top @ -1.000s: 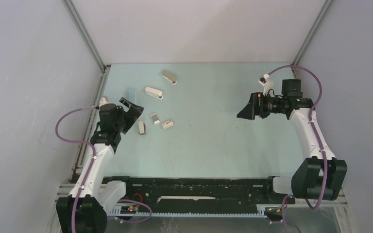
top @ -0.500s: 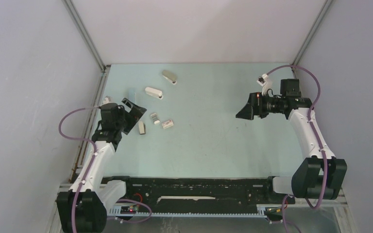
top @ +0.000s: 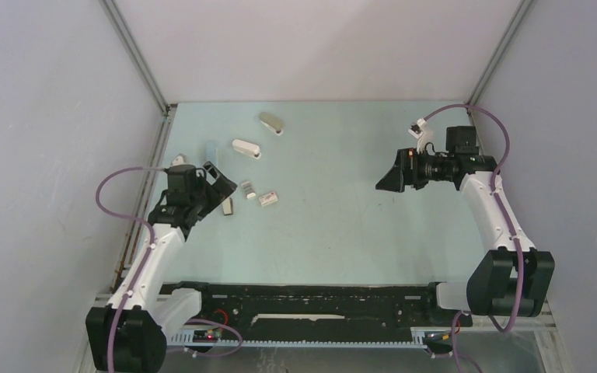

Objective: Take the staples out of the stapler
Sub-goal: Pick up the stapler from the center of the board.

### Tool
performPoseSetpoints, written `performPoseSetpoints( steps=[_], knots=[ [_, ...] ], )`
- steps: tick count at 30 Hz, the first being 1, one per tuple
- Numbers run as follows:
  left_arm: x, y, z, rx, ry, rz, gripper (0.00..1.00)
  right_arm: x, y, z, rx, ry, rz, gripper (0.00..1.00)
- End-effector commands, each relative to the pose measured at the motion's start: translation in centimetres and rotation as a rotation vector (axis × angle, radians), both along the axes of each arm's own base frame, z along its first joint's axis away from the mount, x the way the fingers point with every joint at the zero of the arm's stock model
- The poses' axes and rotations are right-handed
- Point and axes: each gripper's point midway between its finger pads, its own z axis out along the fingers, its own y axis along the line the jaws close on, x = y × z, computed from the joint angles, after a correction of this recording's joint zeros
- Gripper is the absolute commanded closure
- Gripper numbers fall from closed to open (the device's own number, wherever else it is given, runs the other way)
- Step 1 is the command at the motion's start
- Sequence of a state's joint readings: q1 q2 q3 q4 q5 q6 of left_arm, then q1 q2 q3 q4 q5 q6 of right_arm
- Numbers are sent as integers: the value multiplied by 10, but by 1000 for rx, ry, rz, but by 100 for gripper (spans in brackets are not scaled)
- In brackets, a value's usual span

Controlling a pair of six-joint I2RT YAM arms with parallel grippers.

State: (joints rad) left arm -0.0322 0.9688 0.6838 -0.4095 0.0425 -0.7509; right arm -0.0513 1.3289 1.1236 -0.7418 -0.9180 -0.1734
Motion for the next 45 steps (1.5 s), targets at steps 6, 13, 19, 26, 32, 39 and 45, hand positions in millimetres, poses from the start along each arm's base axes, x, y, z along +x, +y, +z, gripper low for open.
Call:
performPoseSetpoints(
  steps=[6,13,19,26,32,39,45],
  knots=[
    [-1,22,26,248,28,-4,0,2,3,0,-2,-10,8,0],
    [1,25,30,265,23,-8,0,1,3,1,-5,-13,7,0],
    [3,24,33,232,3,0,0,0,3,2,-5,-15,6,0],
    [5,18,29,121,-37,16,0,0,3,2,-6,-17,9,0],
    [9,8,25,7,-71,18,0,0,3,2,-7,-17,8,0],
    [8,18,21,9,-63,48,0,0,4,2,-6,-17,10,0],
    [7,16,15,-6,-49,51,2,0,4,1,-5,-14,11,0]
  ],
)
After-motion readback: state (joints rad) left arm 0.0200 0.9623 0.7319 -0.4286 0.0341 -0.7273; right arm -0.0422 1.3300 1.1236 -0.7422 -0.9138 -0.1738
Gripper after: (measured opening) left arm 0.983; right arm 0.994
